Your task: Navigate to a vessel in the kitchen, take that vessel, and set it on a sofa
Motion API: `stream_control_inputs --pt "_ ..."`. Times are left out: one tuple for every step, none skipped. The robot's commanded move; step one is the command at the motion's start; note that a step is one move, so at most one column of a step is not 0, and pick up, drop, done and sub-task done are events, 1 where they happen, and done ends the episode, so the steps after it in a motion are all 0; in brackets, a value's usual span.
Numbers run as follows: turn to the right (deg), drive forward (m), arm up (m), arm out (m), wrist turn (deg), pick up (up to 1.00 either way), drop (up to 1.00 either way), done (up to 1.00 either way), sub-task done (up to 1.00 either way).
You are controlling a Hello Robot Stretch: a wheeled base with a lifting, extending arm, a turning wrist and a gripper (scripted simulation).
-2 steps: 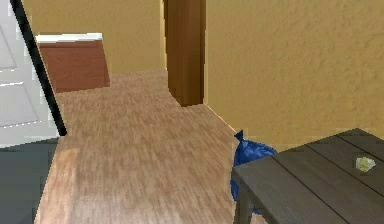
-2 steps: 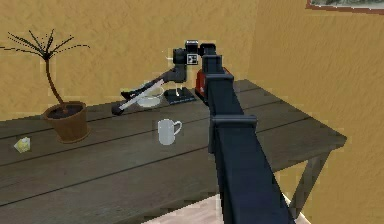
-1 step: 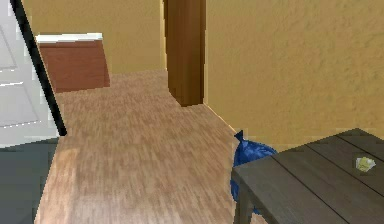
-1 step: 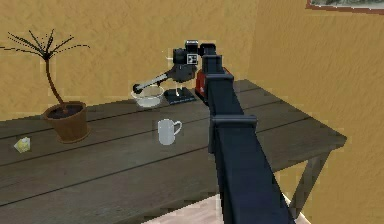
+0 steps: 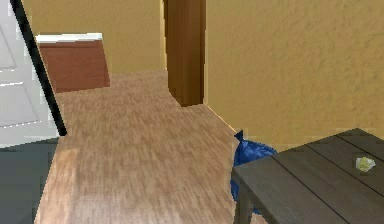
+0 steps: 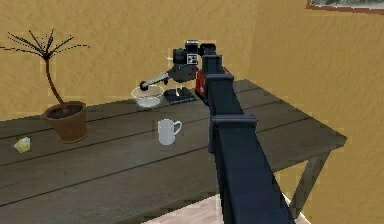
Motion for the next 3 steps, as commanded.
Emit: stream_control_inputs --pt "0.0 0.0 -0.3 0.0 0.0 0.0 0.0 0.0 0.0" --pt "0.0 0.0 0.0 0.0 0.0 1.0 0.0 0.0 0.0" --pt "0.0 0.0 0.1 0.0 0.0 0.0 0.0 0.0 0.0"
